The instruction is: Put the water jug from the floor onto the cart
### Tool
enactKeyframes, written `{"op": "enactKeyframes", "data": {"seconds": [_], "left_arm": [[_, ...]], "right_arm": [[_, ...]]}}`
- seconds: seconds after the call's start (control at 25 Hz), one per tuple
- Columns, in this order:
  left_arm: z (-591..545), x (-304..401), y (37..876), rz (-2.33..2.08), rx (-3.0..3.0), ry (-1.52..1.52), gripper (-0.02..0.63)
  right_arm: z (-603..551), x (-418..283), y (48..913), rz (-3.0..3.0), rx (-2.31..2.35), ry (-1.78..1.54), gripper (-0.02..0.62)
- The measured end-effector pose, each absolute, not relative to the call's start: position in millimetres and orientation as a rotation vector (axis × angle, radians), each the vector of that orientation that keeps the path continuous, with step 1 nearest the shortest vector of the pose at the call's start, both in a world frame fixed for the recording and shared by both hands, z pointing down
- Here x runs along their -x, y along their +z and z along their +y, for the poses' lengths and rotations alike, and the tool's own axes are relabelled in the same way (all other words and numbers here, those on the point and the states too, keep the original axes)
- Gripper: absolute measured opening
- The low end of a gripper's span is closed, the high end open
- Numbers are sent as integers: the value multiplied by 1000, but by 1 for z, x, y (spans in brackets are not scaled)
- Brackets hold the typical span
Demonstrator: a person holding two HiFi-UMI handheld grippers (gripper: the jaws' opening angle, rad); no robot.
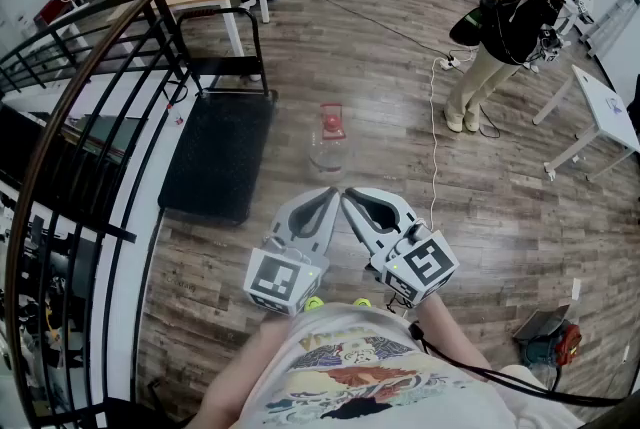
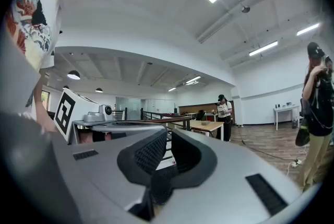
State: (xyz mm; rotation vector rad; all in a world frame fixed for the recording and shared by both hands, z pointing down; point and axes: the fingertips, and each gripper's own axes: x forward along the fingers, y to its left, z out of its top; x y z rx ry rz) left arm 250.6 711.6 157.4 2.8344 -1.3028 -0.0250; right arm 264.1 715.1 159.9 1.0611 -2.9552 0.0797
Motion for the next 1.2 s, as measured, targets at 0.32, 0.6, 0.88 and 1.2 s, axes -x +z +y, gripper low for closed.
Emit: {"op": "enactKeyframes", "data": {"seconds": [0.32,0.6,0.88,1.2], "left_arm": [[717,-243,162,-1301,-2818,-15,11],[718,-237,164,-1289,-2824,-6,12],[716,-229,169,-1247,-2814,-9,12],[726,-216,182,-1176,-2814,36,12]], "right_arm": [[720,-257,164,-2943,-1059,73,40],[722,-250,164,-2961,-1072,85,40],[718,-243,171,-2937,-1099,128,41],[725,-229,186,-2894,-1123,167,41]]}}
